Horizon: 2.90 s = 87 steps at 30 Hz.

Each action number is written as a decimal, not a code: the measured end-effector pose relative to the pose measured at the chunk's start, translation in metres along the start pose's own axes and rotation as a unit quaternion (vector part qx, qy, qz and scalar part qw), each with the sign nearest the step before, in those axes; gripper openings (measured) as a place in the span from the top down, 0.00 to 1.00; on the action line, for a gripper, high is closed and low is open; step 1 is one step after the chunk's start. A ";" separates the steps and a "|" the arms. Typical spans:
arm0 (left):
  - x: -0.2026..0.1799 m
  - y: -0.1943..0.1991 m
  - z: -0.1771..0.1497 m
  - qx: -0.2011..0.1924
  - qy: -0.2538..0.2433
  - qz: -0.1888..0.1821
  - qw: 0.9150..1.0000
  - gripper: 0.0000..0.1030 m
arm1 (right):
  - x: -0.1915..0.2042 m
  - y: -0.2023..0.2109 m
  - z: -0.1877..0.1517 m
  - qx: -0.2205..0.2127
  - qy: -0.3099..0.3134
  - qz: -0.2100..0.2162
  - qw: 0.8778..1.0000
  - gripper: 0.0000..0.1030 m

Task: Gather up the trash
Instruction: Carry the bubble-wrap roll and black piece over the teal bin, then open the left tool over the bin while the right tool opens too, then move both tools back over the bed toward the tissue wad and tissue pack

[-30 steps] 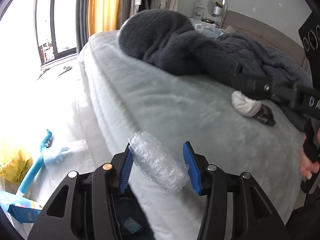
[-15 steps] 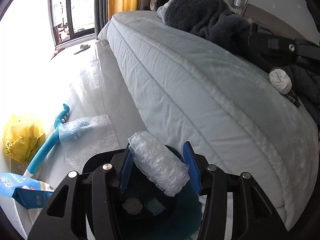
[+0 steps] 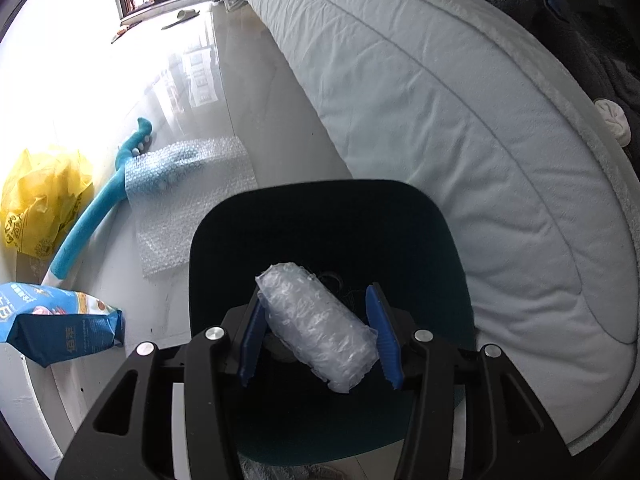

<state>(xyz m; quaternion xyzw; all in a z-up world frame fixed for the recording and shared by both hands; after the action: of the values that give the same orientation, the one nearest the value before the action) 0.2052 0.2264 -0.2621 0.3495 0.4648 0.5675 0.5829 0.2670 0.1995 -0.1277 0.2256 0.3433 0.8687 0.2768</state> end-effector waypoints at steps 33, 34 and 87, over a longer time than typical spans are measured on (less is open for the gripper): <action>0.080 0.045 -0.010 -0.047 0.051 0.012 0.997 0.19 | 0.031 -0.116 -0.043 0.129 -0.027 0.023 0.991 0.81; 0.081 0.051 -0.007 -0.060 0.052 0.012 0.997 0.19 | 0.031 -0.120 -0.046 0.136 -0.027 0.021 0.990 0.81; -0.043 0.197 0.093 -0.333 -0.011 0.033 0.942 0.20 | -0.035 0.009 -0.021 0.043 -0.012 -0.068 0.997 0.44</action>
<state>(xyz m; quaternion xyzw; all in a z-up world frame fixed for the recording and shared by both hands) 0.2291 0.2166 -0.0419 0.1573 0.2308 0.7048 0.6521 0.2780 0.1614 -0.1425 0.2240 0.3910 0.8297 0.3293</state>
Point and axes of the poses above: each gripper's, at about its wrist camera, not at the fingertips, and y roughly against the way its jaws point, x to its left, z to its top, the point moved 6 cm from there along -y, roughly the way its jaws point, and after that the axes turned 3 degrees about x, right-handed, at the moved point
